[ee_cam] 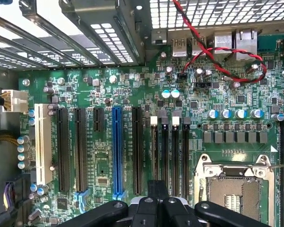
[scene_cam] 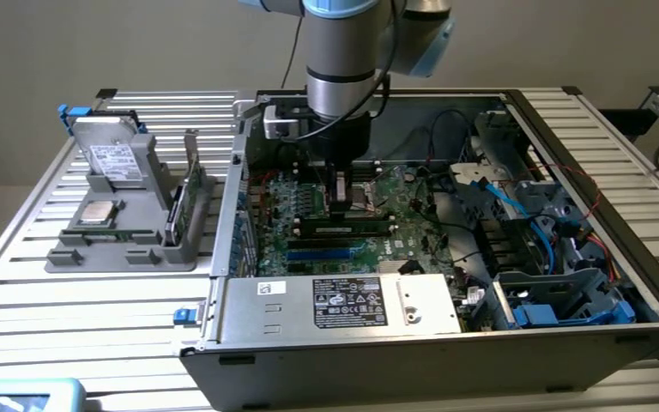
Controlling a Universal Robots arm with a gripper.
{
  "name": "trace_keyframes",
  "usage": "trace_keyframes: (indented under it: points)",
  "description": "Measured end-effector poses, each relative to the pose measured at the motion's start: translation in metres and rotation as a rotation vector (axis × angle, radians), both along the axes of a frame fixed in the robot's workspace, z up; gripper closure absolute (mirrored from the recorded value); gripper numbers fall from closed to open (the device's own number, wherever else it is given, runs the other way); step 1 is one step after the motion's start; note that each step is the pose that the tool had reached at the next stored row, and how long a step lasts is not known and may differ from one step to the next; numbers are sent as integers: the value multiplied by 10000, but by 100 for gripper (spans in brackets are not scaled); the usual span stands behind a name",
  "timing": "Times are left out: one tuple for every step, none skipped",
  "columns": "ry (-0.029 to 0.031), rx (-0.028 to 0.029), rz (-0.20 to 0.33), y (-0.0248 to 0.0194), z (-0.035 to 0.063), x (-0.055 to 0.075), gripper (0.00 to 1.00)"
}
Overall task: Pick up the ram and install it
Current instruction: 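Press down the ram until it locks into place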
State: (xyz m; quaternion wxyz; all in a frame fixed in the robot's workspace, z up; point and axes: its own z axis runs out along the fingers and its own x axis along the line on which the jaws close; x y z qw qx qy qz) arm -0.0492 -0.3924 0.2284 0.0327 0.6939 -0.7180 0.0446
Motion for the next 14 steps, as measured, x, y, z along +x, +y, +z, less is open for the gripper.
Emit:
trace_keyframes:
  points:
    - [0, 0, 0, 0, -6, -1, 89]
    - [1, -2, 0, 0, -11, -1, 89]
    - [2, -4, 0, -1, -15, -2, 89]
    - [2, -4, -1, -1, -20, -3, 89]
    - [2, -4, -1, -1, -24, -3, 89]
    - [2, -3, -1, -1, -29, -4, 89]
    - [1, 1, -1, 0, -33, -4, 89]
    - [1, -1, -2, -1, -37, -5, 89]
    - [1, -3, -2, -1, -40, -5, 89]
    - [1, -3, -1, -1, -44, -5, 89]
    - [2, -5, 0, -2, -44, -5, 89]
    - [1, -4, 0, -1, -44, -5, 89]
    - [-1, 7, -1, 0, -35, -5, 89]
    - [-5, 22, 0, 2, -7, -3, 89]
